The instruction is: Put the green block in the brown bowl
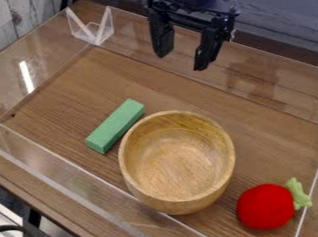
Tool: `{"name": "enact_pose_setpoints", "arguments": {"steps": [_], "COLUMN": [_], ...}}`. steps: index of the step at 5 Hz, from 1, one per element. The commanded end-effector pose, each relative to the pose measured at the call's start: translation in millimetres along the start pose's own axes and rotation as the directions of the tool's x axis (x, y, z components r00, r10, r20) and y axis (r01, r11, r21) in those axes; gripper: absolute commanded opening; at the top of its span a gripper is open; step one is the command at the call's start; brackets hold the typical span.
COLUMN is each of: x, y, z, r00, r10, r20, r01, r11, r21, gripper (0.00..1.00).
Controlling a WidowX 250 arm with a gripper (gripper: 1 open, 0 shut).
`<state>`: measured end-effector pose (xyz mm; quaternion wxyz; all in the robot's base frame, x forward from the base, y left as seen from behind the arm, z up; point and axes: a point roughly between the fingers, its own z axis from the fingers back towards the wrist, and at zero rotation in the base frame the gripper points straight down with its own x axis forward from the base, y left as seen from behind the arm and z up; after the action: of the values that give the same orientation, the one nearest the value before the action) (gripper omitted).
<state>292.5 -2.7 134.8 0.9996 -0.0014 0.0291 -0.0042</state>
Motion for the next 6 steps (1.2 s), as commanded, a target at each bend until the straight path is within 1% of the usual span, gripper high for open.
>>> {"name": "enact_pose_setpoints", "arguments": {"steps": [1,2,3,4,5,6], "x": [-3.4,-17.6,-30.2,-37.7,-39.1,-41.8], "y": [-2.7,25.3,57.7,72.4,81.0,75.7], "z": [-14.4,-13.6,-6.6,-11.3,-20.6,-24.7], "r00": [0.995,0.998,1.0,0.998,0.996,0.998], "r10": [0.092,0.044,0.021,0.057,0.092,0.06], "r20": [-0.029,-0.034,-0.015,-0.011,-0.013,-0.017], "r01": [-0.092,-0.044,-0.021,-0.057,-0.092,-0.06], "r11": [0.996,0.999,1.0,0.998,0.996,0.998], "r21": [-0.007,0.001,0.012,0.011,0.009,0.01], "gripper": [1.0,1.0,1.0,1.0,1.0,1.0]}}
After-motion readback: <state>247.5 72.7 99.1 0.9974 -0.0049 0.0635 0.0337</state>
